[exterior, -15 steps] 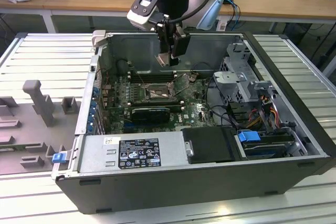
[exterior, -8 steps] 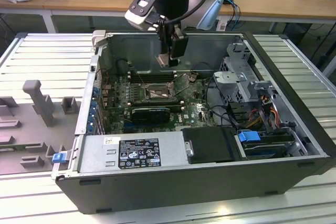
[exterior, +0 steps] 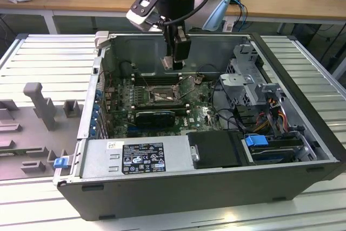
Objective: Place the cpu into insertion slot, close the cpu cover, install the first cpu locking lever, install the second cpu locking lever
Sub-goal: 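Place the cpu into insertion slot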
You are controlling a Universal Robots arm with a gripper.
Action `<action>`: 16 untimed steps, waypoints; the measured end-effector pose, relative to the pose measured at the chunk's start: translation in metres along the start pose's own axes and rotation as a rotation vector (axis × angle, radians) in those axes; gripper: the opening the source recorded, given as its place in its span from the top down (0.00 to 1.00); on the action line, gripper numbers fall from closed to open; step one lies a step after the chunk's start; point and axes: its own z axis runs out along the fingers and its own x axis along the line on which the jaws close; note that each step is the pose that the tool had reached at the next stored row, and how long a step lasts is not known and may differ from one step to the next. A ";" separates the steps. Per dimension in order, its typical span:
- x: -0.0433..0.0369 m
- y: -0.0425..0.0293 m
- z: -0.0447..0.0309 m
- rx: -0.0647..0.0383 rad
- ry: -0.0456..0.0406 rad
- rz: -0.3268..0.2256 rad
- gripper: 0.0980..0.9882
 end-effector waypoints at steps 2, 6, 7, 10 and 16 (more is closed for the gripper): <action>0.0000 0.0000 0.0003 0.000 -0.0008 0.010 0.52; 0.0000 -0.0001 0.0009 -0.001 -0.0024 0.030 0.52; 0.0000 -0.0001 0.0010 -0.001 -0.0029 0.036 0.52; 0.0000 -0.0001 0.0015 -0.001 -0.0040 0.051 0.52; 0.0000 -0.0002 0.0027 -0.001 -0.0066 0.082 0.52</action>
